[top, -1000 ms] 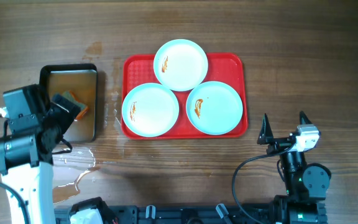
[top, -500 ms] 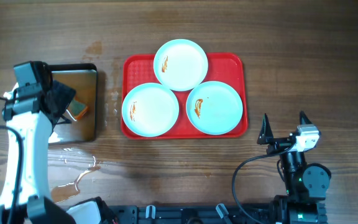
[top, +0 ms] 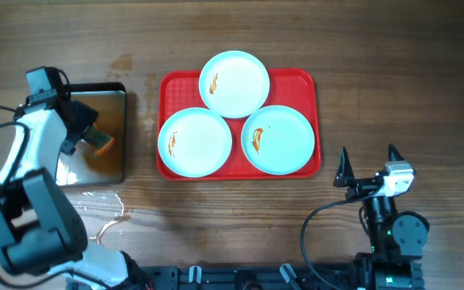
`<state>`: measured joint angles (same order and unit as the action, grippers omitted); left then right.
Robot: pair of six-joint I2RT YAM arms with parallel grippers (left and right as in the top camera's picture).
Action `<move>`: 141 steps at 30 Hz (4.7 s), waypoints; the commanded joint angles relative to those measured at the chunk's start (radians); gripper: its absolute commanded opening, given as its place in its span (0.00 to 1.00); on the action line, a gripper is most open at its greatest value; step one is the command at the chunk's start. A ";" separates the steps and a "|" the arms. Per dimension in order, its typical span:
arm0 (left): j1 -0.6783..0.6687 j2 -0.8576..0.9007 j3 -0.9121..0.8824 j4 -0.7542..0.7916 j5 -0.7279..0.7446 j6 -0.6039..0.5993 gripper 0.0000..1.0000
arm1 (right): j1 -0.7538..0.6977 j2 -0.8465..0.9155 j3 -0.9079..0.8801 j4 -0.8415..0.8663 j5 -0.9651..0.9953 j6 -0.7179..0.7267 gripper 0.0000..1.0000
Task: Clean dirty plates on tray and stack at the side
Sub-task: 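Move the left gripper to the sponge in the water tray, then grasp the orange-green sponge with the left gripper and lift it, then dip and swish the held sponge in the water tray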
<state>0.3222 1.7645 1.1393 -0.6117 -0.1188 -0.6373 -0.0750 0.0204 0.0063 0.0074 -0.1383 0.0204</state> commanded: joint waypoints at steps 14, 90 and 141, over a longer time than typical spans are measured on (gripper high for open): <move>-0.029 0.151 0.009 0.015 0.063 0.080 0.33 | -0.005 -0.003 -0.001 0.003 -0.016 -0.014 1.00; 0.500 -0.126 -0.027 -0.254 1.252 -0.089 0.04 | -0.005 -0.003 -0.001 0.003 -0.016 -0.014 1.00; 0.378 -0.122 -0.031 -0.234 0.837 -0.591 0.04 | -0.005 -0.003 -0.001 0.003 -0.016 -0.014 1.00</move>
<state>0.7448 1.6382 1.1152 -0.8310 0.9257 -1.2182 -0.0750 0.0204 0.0063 0.0074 -0.1383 0.0204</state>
